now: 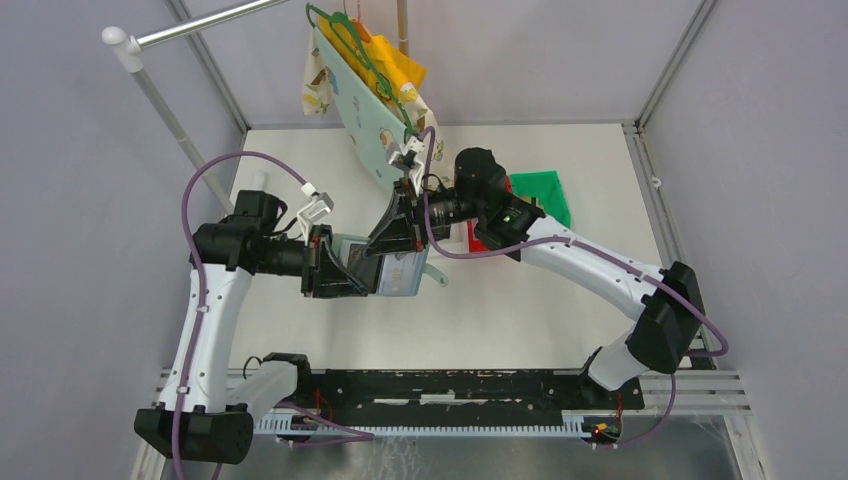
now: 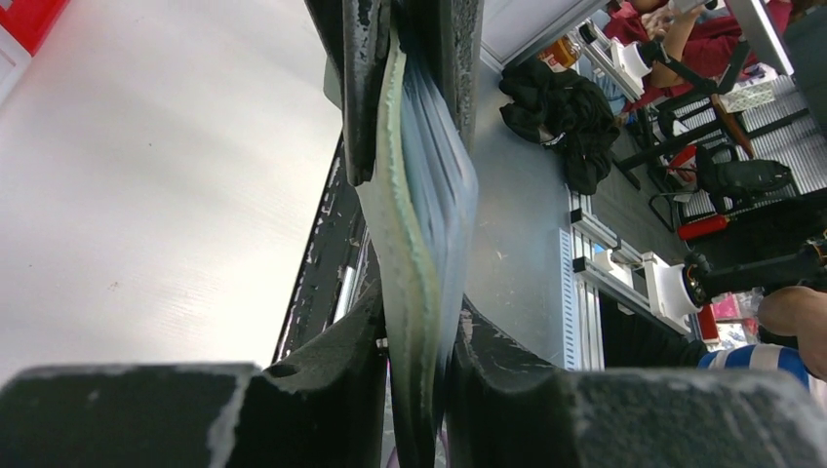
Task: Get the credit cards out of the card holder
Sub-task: Remove the credit card from the card holder.
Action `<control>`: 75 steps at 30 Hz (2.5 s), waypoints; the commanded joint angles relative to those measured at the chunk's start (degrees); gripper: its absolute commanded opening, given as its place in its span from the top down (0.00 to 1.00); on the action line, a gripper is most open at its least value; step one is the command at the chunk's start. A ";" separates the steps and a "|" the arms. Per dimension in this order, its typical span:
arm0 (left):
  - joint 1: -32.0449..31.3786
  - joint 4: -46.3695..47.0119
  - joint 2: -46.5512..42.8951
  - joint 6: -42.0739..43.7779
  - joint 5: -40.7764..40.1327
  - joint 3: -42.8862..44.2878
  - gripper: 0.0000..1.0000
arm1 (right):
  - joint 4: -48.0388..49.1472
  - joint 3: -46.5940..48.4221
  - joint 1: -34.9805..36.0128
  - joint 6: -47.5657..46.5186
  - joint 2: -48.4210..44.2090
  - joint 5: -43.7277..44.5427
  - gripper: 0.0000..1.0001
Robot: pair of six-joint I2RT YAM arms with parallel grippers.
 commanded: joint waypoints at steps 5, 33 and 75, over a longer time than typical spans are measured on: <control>-0.48 -1.43 1.14 0.25 8.31 1.38 0.69 | 3.87 -0.51 0.83 -1.14 -2.29 -1.36 0.99; -0.38 -1.37 3.84 1.61 5.78 1.84 0.98 | -3.79 -0.92 -3.94 -5.72 -14.04 14.47 0.27; 0.80 -1.28 6.03 -1.42 5.87 1.91 0.89 | 37.41 -27.33 3.13 28.87 -9.61 11.31 0.57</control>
